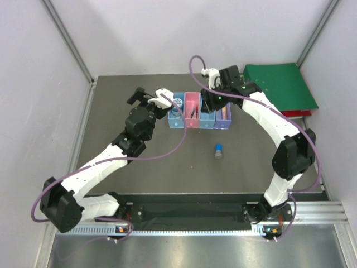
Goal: Sort the stationery into containers
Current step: Place the pen in the storage box, then pick up the stationery from the center of the board.
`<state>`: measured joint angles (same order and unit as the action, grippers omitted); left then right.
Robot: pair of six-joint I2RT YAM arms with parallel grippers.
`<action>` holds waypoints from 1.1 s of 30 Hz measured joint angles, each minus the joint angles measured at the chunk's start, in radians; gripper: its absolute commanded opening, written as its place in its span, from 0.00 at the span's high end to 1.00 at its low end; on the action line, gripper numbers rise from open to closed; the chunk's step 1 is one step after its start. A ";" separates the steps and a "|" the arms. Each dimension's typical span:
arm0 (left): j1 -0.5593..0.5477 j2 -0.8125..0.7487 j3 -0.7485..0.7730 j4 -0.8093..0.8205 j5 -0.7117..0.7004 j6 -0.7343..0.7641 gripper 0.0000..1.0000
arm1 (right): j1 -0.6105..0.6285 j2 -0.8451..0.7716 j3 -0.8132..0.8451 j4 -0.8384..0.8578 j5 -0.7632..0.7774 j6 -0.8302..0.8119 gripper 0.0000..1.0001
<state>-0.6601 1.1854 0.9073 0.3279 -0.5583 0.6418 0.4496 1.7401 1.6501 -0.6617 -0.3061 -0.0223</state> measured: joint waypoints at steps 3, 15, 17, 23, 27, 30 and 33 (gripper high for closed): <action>0.000 -0.021 -0.008 -0.023 0.040 0.000 0.01 | 0.000 0.034 -0.002 -0.120 -0.034 -0.088 0.51; 0.000 -0.025 -0.008 -0.070 0.116 0.013 0.01 | -0.001 0.109 -0.090 -0.299 0.081 -0.198 0.52; 0.000 -0.025 -0.008 -0.072 0.124 0.016 0.01 | -0.001 0.126 -0.113 -0.315 0.097 -0.204 0.51; 0.000 -0.025 0.004 -0.097 0.133 0.016 0.01 | -0.001 0.172 -0.152 -0.343 0.122 -0.206 0.50; 0.000 -0.025 0.016 -0.103 0.142 0.016 0.01 | -0.001 0.180 -0.157 -0.343 0.120 -0.203 0.50; 0.000 -0.025 0.022 -0.105 0.148 0.016 0.01 | -0.001 0.187 -0.158 -0.341 0.113 -0.200 0.50; 0.000 -0.025 0.024 -0.111 0.151 0.016 0.01 | -0.001 0.214 -0.158 -0.338 0.097 -0.190 0.50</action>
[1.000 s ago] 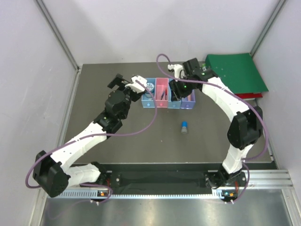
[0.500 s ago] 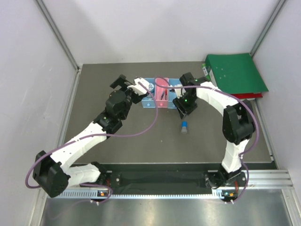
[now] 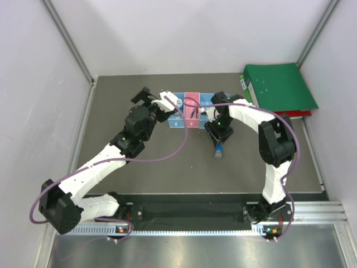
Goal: Sort the stationery into containers
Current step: Pick up the stationery from the center of the board.
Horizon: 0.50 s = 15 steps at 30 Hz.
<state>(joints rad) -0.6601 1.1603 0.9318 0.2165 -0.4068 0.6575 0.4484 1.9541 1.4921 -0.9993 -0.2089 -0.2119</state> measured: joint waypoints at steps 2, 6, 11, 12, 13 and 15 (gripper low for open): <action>0.000 0.000 0.003 -0.005 0.001 0.000 0.01 | 0.000 0.029 0.000 0.006 -0.012 0.013 0.49; 0.000 0.000 0.009 -0.013 0.003 0.001 0.01 | 0.000 0.054 0.000 0.010 -0.033 0.035 0.48; 0.000 0.000 0.021 -0.014 0.004 0.004 0.01 | 0.000 0.054 0.000 0.019 -0.048 0.063 0.48; 0.000 0.000 0.022 -0.015 0.004 0.005 0.01 | 0.000 0.053 0.000 0.019 -0.048 0.066 0.48; 0.000 0.000 0.022 -0.015 0.006 0.005 0.01 | 0.000 0.053 0.000 0.019 -0.047 0.069 0.48; 0.000 0.001 0.024 -0.016 0.007 0.005 0.01 | 0.000 0.049 -0.007 0.025 -0.042 0.075 0.48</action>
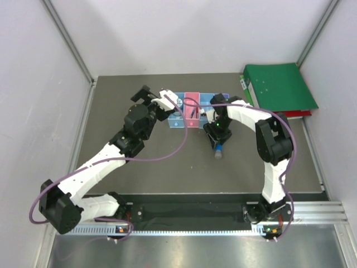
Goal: Sort the stationery into containers
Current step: Pick up the stationery from the center of the board.
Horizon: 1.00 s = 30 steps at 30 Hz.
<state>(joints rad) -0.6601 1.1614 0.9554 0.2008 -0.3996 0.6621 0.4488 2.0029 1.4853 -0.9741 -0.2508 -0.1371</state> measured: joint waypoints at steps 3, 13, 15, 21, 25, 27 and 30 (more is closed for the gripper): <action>0.000 0.002 0.003 0.000 0.001 0.000 0.01 | 0.000 -0.013 -0.024 0.003 0.019 0.007 0.48; -0.001 0.019 0.008 0.000 0.018 -0.002 0.01 | 0.000 -0.073 -0.106 0.008 0.047 0.011 0.52; -0.003 0.022 0.008 0.000 0.018 -0.002 0.01 | 0.000 -0.073 -0.106 0.008 0.047 0.011 0.53; -0.008 0.021 0.010 0.000 0.018 -0.003 0.01 | 0.003 -0.072 -0.087 0.016 0.048 0.011 0.57; -0.009 0.021 0.010 0.000 0.018 -0.003 0.01 | 0.011 -0.069 -0.082 0.020 0.048 0.012 0.58; -0.009 0.021 0.010 0.000 0.018 -0.003 0.01 | 0.016 -0.065 -0.082 0.021 0.049 0.015 0.61; -0.009 0.021 0.010 0.000 0.017 -0.003 0.01 | 0.025 -0.058 -0.082 0.021 0.051 0.019 0.61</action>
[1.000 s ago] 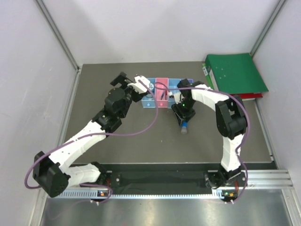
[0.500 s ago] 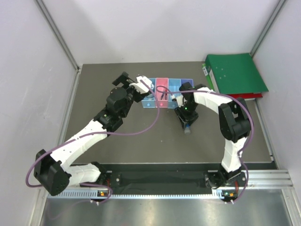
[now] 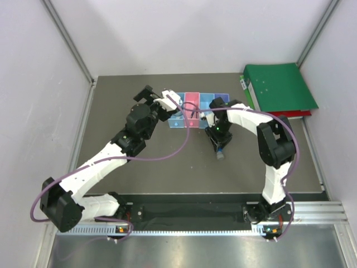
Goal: Sort the stationery into containers
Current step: Pick up the stationery from the center of the board.
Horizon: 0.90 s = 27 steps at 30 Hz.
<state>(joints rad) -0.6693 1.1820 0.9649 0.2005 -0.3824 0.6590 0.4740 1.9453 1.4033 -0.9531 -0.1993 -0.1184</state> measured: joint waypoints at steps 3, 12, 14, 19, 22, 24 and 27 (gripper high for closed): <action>0.000 -0.003 0.000 0.000 0.000 0.000 0.01 | 0.010 0.006 0.004 -0.002 0.004 0.000 0.62; 0.000 -0.020 0.000 0.000 0.000 0.000 0.01 | 0.042 0.040 0.028 0.008 0.018 0.000 0.61; 0.000 -0.024 0.000 0.000 0.000 0.001 0.01 | 0.048 0.050 0.040 0.013 0.021 0.001 0.69; 0.000 -0.031 0.000 0.000 0.000 0.001 0.01 | 0.063 0.065 0.060 0.012 0.029 0.008 0.94; 0.000 -0.039 0.000 0.000 0.000 0.002 0.01 | 0.073 0.066 0.064 0.010 0.036 0.007 0.98; 0.000 -0.044 0.000 0.000 0.000 0.002 0.01 | 0.077 0.065 0.064 0.010 0.039 0.006 0.98; 0.000 -0.050 0.000 -0.001 0.002 0.003 0.01 | 0.078 0.062 0.064 0.010 0.041 0.000 0.98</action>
<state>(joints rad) -0.6697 1.1324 0.9649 0.1997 -0.3809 0.6617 0.5522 2.0071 1.4670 -0.9428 -0.1581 -0.1184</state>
